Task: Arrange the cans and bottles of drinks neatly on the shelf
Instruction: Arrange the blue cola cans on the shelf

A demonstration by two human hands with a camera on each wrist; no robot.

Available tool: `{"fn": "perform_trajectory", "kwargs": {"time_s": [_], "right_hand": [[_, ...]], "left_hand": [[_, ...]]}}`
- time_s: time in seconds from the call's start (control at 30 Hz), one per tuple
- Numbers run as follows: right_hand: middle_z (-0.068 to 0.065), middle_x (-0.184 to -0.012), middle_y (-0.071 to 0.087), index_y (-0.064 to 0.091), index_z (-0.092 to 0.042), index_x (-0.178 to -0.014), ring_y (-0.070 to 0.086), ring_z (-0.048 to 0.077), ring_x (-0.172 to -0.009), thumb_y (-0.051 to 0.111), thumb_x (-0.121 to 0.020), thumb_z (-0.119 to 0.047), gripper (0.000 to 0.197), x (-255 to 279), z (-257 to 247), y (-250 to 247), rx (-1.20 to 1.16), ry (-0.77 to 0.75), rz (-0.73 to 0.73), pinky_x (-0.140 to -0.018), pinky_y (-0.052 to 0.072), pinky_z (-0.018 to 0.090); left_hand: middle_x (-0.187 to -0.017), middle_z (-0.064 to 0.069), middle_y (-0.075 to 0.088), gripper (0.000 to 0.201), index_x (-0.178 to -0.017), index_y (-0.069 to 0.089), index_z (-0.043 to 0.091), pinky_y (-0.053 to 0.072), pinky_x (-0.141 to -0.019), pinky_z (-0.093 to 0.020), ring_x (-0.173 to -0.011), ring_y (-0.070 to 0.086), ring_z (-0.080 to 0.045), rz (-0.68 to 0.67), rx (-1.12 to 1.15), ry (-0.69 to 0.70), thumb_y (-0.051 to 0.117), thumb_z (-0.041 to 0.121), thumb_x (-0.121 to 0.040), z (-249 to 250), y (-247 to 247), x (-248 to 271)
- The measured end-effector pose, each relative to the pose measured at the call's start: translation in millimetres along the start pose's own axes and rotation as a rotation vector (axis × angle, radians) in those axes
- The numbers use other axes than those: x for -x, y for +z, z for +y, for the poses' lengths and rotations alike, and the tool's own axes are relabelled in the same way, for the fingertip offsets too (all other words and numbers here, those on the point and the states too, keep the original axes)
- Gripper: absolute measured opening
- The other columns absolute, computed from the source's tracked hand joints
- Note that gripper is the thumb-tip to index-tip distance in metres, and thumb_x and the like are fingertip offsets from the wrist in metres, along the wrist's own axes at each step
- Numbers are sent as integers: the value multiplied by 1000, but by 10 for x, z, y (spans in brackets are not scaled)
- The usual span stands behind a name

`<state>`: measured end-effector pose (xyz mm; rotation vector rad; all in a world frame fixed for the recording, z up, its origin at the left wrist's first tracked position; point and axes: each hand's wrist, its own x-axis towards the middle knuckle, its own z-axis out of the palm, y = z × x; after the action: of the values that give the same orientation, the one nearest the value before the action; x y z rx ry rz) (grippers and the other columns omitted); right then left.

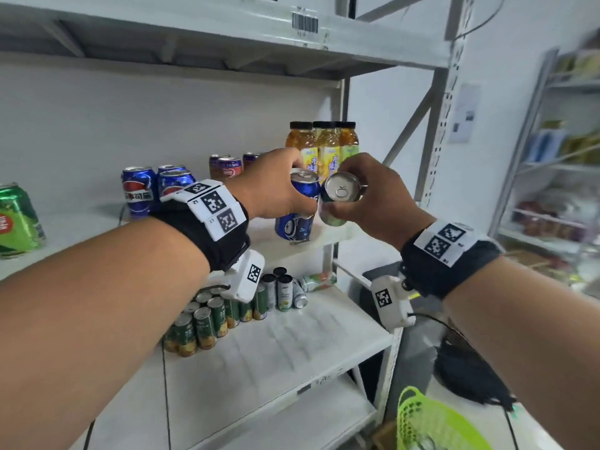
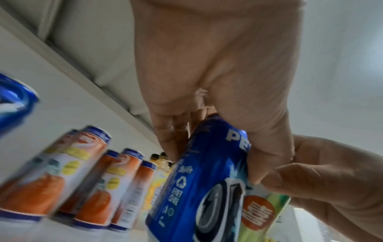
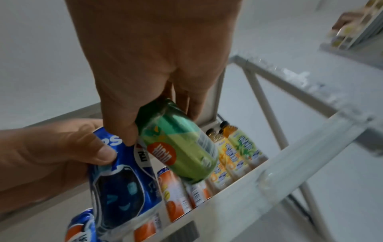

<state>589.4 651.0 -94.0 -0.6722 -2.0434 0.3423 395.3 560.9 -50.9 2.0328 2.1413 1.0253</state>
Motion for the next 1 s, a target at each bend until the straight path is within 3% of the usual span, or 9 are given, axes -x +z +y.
{"fn": "perform_trajectory", "kwargs": {"time_s": [0.1, 0.27, 0.37, 0.47, 0.67, 0.73, 0.87, 0.9, 1.0], "right_hand": [[-8, -94, 67, 60, -19, -115, 64, 7, -79, 94, -68, -31, 59, 352, 41, -345, 161, 112, 10, -63, 48, 9], [1, -93, 67, 72, -20, -113, 63, 22, -85, 85, -71, -30, 45, 979, 282, -757, 416, 259, -147, -72, 49, 31], [0, -91, 68, 72, -21, -105, 64, 21, -81, 82, -74, -39, 37, 1313, 589, -927, 515, 385, -240, -72, 56, 37], [-1, -91, 68, 70, -22, -103, 64, 20, -80, 79, -74, -47, 39, 1607, 1025, -1041, 556, 470, -279, -70, 55, 35], [3, -94, 72, 75, -21, -105, 63, 24, -85, 80, -78, -35, 30, 2096, 2300, -1029, 528, 587, -358, -72, 48, 33], [5, -92, 70, 75, -19, -105, 58, 25, -83, 82, -77, -35, 32, 2243, 2853, -976, 518, 620, -392, -70, 39, 31], [-16, -68, 49, 75, -19, -96, 51, 24, -75, 89, -69, -27, 31, 2618, 3960, -743, 421, 699, -451, -63, 21, 28], [-18, -70, 44, 76, -20, -98, 48, 22, -77, 90, -68, -27, 34, 2721, 4234, -671, 392, 720, -467, -64, 21, 27], [-1, -90, 51, 72, -22, -111, 49, 24, -86, 89, -70, -32, 45, 3077, 5007, -376, 351, 858, -611, -73, 35, 29]], "left_hand": [[-107, 6, 69, 69, -116, 60, 25, 64, -77, -39, -93, 70, -16, -99, 42, 103, 92, 39, -56, 275, 298, -12], [-110, 2, 66, 69, -118, 58, 23, 59, -76, -33, -91, 64, -15, -230, 35, 277, 93, 38, -61, 736, 1034, -28], [-112, 1, 66, 69, -119, 58, 23, 60, -82, -38, -96, 65, -21, -337, 24, 322, 93, 39, -62, 934, 1595, -60], [-117, 2, 63, 71, -124, 59, 22, 54, -81, -33, -100, 62, -22, -420, -1, 365, 91, 43, -64, 1041, 2219, -142], [-112, -2, 65, 59, -118, 65, 19, 54, -82, -36, -99, 62, -25, -605, -38, 365, 90, 36, -67, 1106, 3683, -395], [-111, -3, 68, 57, -116, 66, 16, 57, -85, -40, -101, 63, -27, -666, -51, 347, 91, 33, -68, 1073, 4255, -511], [-107, -4, 67, 54, -111, 66, 15, 56, -84, -41, -98, 63, -27, -804, -87, 279, 93, 32, -67, 903, 5431, -683], [-106, -4, 67, 54, -110, 65, 14, 55, -84, -42, -97, 63, -28, -833, -87, 266, 92, 31, -67, 838, 5716, -714], [-102, -3, 63, 53, -107, 64, 13, 54, -85, -44, -94, 61, -28, -932, -113, 208, 93, 31, -66, 581, 6547, -702]]}}
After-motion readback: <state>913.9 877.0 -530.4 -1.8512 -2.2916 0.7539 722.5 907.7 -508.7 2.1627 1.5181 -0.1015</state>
